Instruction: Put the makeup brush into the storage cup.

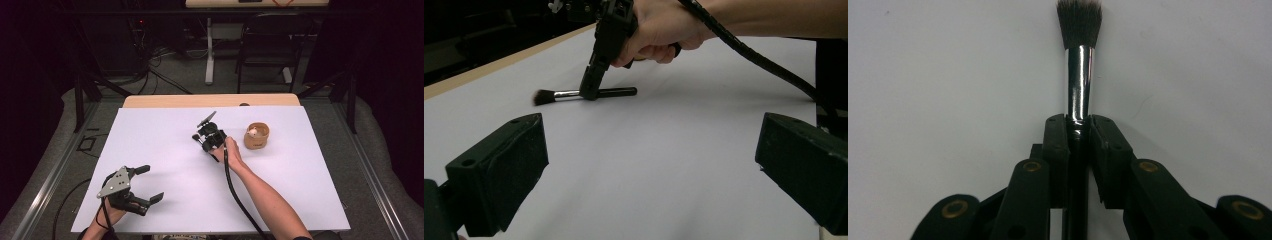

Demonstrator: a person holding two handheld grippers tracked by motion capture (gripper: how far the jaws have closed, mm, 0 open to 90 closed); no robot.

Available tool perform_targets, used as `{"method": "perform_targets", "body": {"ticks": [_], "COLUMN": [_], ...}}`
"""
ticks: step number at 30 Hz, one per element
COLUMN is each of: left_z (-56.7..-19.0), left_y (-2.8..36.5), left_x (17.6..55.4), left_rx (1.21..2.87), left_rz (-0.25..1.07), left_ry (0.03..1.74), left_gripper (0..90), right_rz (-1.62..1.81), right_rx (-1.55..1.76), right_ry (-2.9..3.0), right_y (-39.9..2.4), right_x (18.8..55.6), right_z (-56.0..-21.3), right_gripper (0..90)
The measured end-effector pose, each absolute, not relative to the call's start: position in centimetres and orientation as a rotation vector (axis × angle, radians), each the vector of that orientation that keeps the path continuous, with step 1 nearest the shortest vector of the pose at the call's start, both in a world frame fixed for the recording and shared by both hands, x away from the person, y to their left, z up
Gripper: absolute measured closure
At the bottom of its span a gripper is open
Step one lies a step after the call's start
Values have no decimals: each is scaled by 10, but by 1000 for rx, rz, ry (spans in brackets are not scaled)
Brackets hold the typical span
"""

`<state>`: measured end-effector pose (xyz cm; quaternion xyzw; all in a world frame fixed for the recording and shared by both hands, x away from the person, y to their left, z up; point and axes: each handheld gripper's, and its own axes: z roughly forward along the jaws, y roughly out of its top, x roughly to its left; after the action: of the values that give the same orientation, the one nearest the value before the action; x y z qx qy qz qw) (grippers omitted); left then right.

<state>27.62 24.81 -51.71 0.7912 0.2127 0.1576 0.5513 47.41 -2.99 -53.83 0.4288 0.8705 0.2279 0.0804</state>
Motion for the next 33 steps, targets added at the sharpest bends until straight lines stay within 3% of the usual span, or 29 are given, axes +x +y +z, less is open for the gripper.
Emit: {"method": "perform_targets", "body": {"ticks": [33], "left_z": [-517], "left_y": [248], "left_x": [276], "left_rx": [1873], "left_rz": [374], "left_ry": [503], "left_gripper": [4], "right_rz": [1019], "right_rx": [1292], "right_ry": [2495], "right_y": [-63], "right_x": [453], "right_z": [-512], "right_gripper": [793]}}
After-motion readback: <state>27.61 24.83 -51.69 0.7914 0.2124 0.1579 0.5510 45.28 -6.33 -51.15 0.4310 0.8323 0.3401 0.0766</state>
